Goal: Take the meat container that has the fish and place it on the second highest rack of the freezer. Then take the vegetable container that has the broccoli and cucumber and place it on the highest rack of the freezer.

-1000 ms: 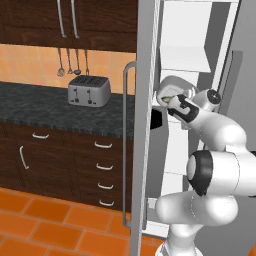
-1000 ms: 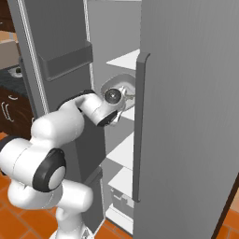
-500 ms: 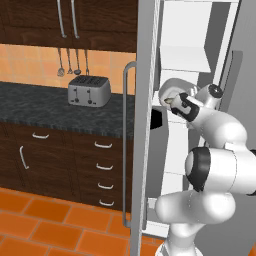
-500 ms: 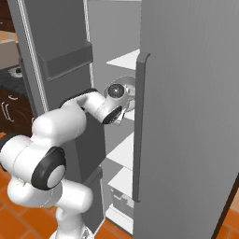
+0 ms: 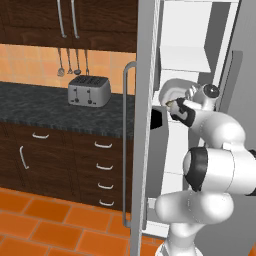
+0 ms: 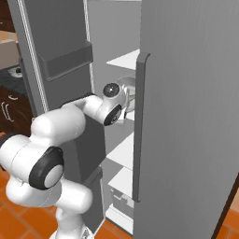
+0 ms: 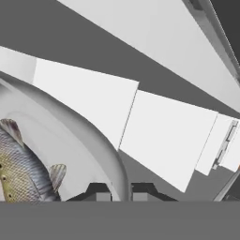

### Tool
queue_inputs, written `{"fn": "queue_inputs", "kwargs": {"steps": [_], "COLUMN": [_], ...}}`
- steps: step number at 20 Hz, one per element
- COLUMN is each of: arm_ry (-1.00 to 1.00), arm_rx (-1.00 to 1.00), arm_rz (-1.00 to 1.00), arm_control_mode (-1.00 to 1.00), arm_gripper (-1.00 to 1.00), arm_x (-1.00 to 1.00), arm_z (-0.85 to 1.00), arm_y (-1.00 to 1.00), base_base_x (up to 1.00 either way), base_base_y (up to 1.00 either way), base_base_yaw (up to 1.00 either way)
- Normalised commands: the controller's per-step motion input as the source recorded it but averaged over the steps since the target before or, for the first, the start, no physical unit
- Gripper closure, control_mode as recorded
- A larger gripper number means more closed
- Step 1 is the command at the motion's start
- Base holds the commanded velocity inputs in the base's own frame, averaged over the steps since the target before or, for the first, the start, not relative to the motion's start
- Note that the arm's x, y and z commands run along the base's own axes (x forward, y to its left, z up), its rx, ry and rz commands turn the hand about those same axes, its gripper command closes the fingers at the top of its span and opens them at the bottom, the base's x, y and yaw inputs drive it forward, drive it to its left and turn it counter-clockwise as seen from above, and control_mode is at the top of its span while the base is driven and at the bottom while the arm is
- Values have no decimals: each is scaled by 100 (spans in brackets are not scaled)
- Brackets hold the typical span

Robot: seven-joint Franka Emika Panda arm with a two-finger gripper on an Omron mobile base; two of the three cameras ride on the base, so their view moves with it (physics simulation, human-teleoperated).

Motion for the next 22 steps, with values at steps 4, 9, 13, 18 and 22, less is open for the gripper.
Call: {"fn": "queue_inputs", "kwargs": {"steps": [4,9,13,18,22], "arm_ry": [8,5,3,2,5], "arm_rx": [0,0,-5,-4,0], "arm_rz": [7,2,-6,-6,-2], "arm_control_mode": [-100,-100,-100,-100,-100], "arm_gripper": [100,100,100,100,100], "arm_x": [6,5,0,7,33], "arm_z": [-4,-9,-33,-31,-20], "arm_y": [-9,-18,-3,0,-9], "base_base_x": [0,0,0,0,0], "base_base_y": [0,0,0,0,0], "base_base_yaw": [0,0,0,0,0]}}
